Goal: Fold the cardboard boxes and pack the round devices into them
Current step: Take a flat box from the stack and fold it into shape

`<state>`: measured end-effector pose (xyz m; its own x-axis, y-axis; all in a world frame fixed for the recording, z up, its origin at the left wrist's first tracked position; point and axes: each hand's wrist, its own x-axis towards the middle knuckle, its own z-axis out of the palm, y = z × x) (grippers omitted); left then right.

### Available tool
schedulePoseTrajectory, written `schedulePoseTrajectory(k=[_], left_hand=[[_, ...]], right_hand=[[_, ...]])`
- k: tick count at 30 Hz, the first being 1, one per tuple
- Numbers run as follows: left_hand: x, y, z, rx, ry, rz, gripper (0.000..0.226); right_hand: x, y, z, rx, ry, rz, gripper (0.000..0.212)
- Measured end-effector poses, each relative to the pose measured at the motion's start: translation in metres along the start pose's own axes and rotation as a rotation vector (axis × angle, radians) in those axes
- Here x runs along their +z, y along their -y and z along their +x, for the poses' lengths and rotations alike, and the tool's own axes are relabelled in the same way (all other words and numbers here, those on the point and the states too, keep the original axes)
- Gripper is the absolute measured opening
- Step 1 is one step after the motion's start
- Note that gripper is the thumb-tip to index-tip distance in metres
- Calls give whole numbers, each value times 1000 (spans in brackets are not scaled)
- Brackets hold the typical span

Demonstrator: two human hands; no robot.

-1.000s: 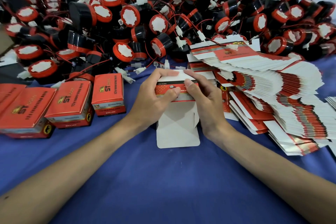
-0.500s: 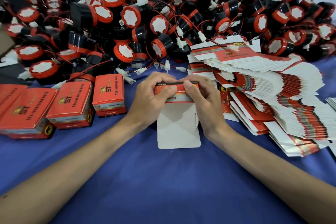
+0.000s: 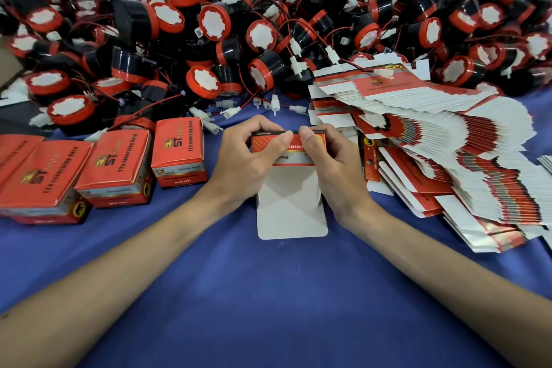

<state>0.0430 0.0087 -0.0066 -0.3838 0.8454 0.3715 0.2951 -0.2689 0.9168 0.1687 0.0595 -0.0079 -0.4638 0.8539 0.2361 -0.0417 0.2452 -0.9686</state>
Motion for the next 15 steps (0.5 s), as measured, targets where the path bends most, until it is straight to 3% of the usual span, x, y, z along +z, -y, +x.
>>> schedulePoseTrajectory(k=[8, 15], left_hand=[[-1, -1, 3, -97, 90, -77, 28], [0, -1, 3, -126, 74, -94, 34]], right_hand=[[-2, -4, 4, 18, 14, -5, 24], [-1, -8, 4, -17, 23, -4, 29]])
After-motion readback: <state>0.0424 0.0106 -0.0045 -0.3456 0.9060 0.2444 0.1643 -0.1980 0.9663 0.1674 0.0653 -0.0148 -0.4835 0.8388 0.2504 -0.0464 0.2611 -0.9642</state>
